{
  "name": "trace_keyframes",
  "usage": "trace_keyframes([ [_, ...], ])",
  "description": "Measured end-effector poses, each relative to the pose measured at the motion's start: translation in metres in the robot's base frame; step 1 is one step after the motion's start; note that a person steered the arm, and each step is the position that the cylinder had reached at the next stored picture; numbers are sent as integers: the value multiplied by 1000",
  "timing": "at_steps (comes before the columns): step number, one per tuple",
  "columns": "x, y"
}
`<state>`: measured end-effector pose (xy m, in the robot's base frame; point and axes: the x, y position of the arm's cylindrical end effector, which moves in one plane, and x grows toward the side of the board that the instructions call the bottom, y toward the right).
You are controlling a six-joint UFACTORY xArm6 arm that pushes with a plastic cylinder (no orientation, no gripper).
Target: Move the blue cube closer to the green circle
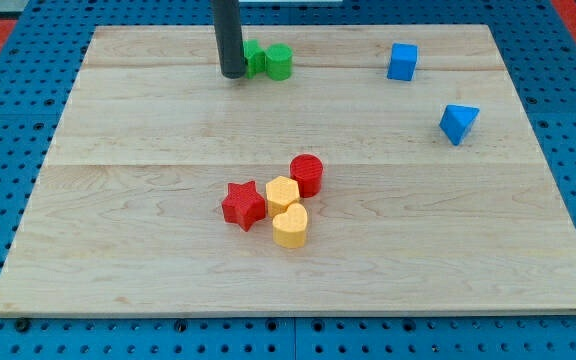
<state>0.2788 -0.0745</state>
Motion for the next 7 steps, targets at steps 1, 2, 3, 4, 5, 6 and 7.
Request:
trace_keyframes([
  [1,29,1],
  [2,54,108],
  [3,45,230],
  [4,2,254],
  [5,-5,205],
  [6,-10,188],
  [7,-26,204],
])
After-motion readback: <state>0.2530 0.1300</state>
